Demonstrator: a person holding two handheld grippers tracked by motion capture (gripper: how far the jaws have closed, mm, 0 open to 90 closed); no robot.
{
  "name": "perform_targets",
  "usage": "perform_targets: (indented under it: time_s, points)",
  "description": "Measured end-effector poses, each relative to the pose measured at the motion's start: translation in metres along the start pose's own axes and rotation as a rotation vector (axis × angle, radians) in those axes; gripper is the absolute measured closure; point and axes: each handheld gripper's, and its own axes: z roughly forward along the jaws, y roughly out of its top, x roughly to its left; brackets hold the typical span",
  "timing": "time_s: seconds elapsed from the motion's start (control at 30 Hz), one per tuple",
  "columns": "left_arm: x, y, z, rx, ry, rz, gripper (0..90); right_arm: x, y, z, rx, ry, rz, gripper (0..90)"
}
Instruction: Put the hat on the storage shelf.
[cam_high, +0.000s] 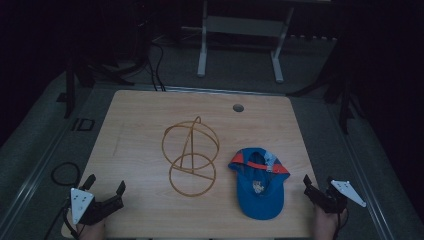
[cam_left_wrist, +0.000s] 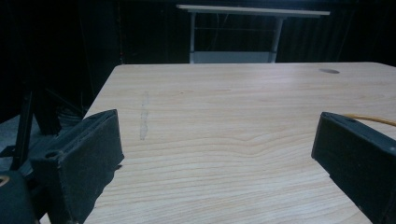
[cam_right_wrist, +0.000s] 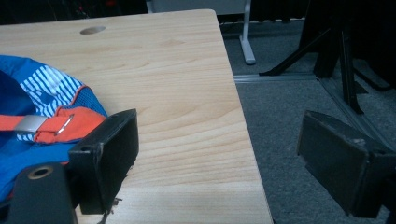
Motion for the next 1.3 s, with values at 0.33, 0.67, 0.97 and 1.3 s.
perform_targets:
  time_s: [0.33,0.67,0.97,1.3]
  points:
    - [-0.001,0.0,0.002,0.008,0.002,0.015,2.2,0.004,0.0,0.0,-0.002,0.035,-0.053,13.4]
    - [-0.004,0.001,0.003,0.013,-0.01,0.033,2.2,0.013,0.02,-0.007,0.067,0.103,-0.063,13.4]
    - [-0.006,0.001,0.003,0.019,-0.031,0.036,2.2,0.031,0.047,0.001,0.177,0.332,-0.115,13.1]
    - [-0.007,0.001,0.003,0.022,-0.045,0.03,2.2,0.062,0.055,0.034,0.245,0.413,-0.235,17.4]
